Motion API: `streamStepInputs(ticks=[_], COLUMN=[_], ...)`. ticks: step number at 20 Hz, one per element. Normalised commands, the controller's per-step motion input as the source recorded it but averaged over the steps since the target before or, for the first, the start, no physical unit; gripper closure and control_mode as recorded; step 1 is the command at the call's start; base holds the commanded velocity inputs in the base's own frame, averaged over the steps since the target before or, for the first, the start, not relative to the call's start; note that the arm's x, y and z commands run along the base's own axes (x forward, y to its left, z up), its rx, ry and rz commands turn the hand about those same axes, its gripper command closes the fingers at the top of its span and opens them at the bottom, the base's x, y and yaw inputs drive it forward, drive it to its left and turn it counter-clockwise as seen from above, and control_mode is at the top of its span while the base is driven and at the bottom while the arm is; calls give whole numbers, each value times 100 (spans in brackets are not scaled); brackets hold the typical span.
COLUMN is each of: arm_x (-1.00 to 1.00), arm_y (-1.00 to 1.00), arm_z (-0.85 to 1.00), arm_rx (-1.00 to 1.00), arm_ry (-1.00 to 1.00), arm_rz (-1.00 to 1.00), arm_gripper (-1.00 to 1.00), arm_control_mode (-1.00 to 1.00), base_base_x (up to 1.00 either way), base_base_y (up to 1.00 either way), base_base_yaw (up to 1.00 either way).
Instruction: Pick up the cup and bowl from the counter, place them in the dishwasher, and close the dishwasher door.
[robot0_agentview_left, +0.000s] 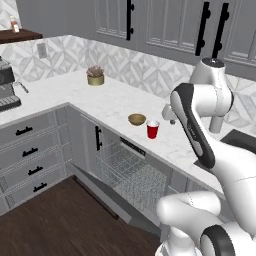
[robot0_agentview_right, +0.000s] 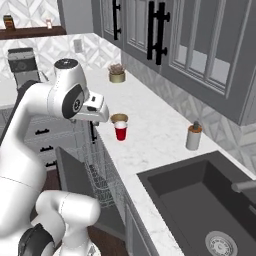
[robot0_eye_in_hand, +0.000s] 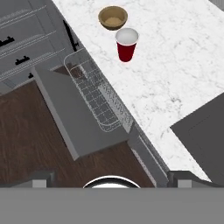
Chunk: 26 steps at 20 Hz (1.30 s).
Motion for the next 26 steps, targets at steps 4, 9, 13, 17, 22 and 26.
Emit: streamStepInputs(ticks=[4, 9, 13, 17, 22, 26], arm_x=[0, 0, 0, 0, 65, 100], arm_y=[0, 0, 0, 0, 0, 0], arm_z=[0, 0, 0, 0, -29, -37], arm_rx=[0, 0, 0, 0, -4, -10], arm_ry=[0, 0, 0, 0, 6, 21], arm_rz=[0, 0, 0, 0, 1, 4], arm_gripper=[-100, -100, -100, -100, -100, -100], arm_control_mode=[100, 100, 100, 100, -100, -100], base_base_x=[37, 7, 24, 37, 0, 0], base_base_y=[-3, 2, -12, -7, 0, 0], base_base_yaw=[21, 6, 0, 0, 0, 0])
